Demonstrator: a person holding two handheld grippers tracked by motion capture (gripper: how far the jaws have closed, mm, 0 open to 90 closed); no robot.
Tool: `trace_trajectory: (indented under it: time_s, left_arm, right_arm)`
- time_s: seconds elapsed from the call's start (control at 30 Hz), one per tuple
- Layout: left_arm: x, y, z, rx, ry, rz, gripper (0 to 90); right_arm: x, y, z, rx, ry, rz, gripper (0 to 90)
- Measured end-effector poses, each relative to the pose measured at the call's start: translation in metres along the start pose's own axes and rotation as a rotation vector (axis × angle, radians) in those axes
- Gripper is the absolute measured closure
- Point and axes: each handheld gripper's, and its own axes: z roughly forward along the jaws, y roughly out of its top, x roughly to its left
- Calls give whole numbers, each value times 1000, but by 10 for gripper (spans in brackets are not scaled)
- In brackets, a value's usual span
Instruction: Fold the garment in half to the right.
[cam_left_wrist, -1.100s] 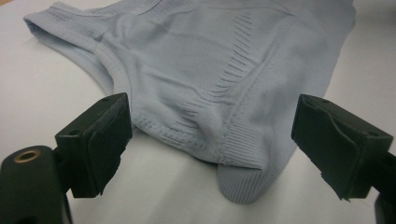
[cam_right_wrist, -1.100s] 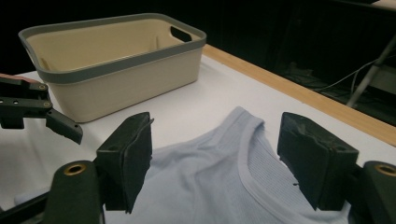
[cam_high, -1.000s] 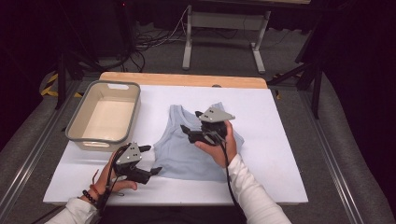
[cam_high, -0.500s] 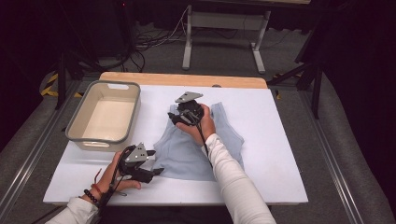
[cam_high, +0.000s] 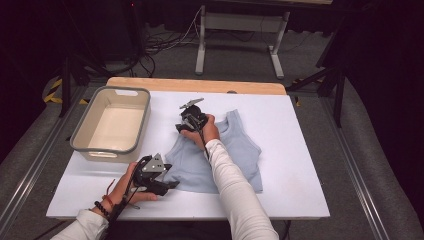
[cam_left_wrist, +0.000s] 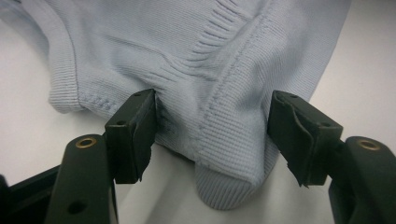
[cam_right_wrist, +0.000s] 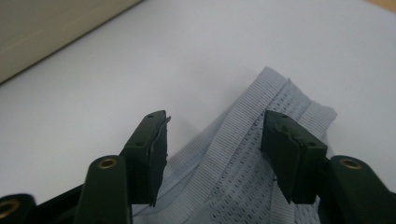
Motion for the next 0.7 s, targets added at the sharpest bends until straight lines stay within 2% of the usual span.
trace_trajectory:
  time_s: [0.07, 0.2, 0.27, 0.43, 0.5, 0.7]
  left_arm:
    - [0, 1, 2, 2, -5, -7, 337]
    - [1, 3, 4, 4, -10, -10, 351]
    - [1, 3, 4, 1, -9, -8, 396]
    - [2, 4, 2, 9, -17, -2, 519]
    - [0, 5, 1, 20, -13, 7, 599]
    - [0, 5, -2, 33, -8, 6, 665]
  right_arm:
    - [-3, -2, 5, 16, -7, 22, 414]
    - [-3, 1, 8, 21, -7, 26, 434]
    - [-4, 4, 10, 32, -5, 28, 487]
    - [-1, 7, 14, 41, -46, 9, 566]
    - [0, 8, 15, 39, -58, -3, 607]
    - [3, 11, 16, 50, -68, 10, 738]
